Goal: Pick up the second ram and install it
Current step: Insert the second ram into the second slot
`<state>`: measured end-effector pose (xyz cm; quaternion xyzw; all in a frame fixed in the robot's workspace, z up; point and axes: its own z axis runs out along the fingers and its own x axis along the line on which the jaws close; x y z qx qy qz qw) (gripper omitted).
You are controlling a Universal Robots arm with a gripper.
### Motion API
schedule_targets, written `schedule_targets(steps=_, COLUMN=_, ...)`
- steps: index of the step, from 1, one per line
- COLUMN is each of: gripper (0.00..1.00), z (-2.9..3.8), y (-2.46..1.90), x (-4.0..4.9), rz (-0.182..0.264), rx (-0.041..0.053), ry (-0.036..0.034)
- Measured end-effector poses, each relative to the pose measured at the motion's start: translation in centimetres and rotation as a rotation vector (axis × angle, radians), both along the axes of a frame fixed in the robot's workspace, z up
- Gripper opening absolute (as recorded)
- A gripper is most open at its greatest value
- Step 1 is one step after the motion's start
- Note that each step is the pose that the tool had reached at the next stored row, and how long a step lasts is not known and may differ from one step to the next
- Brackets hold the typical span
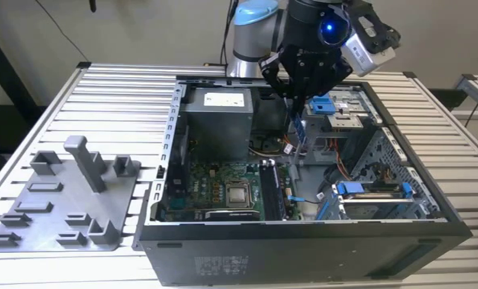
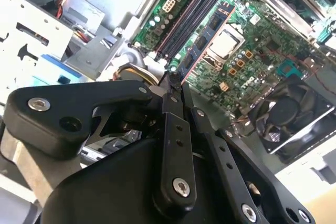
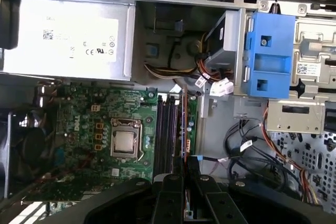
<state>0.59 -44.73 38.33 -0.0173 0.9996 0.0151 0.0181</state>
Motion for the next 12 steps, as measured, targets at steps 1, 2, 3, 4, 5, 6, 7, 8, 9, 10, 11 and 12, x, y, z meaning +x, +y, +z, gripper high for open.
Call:
schedule_targets(steps=1, gripper=0.14, z=0.00, y=0.00, x=0.00, rz=-0.005, rx=0.0000, ry=0.0000)
schedule_targets(steps=2, gripper=0.14, z=-0.01, y=0.00, x=0.00, rz=-0.008, rx=0.0000, ry=0.0000)
schedule_targets(steps=3, gripper=0.14, z=-0.01, y=0.00, x=0.00, rz=-0.011, rx=0.0000, ry=0.0000)
schedule_targets(steps=4, gripper=0.14, z=-0.02, y=0.00, x=0.00, rz=-0.013, rx=0.0000, ry=0.0000)
schedule_targets(steps=5, gripper=0.14, z=-0.02, y=0.00, x=0.00, rz=-0.013, rx=-0.0001, ry=0.0000)
schedule_targets(steps=6, gripper=0.14, z=-0.03, y=0.00, x=0.00, rz=-0.013, rx=-0.0001, ry=0.0000)
schedule_targets(steps=7, gripper=0.14, z=-0.05, y=0.01, x=0.00, rz=-0.013, rx=-0.0001, ry=0.0000)
schedule_targets(steps=8, gripper=0.14, z=-0.07, y=0.01, x=0.00, rz=-0.014, rx=-0.0001, ry=0.0008)
schedule_targets(steps=9, gripper=0.14, z=-0.10, y=0.00, x=0.00, rz=-0.014, rx=0.0000, ry=0.0025)
schedule_targets(steps=10, gripper=0.14, z=-0.13, y=0.00, x=-0.01, rz=-0.016, rx=-0.0001, ry=0.0041)
schedule_targets(steps=11, gripper=0.14, z=-0.16, y=0.00, x=0.00, rz=-0.018, rx=-0.0002, ry=0.0053)
schedule_targets(steps=12, gripper=0.14, z=-0.20, y=0.00, x=0.00, rz=-0.021, rx=-0.0001, ry=0.0064)
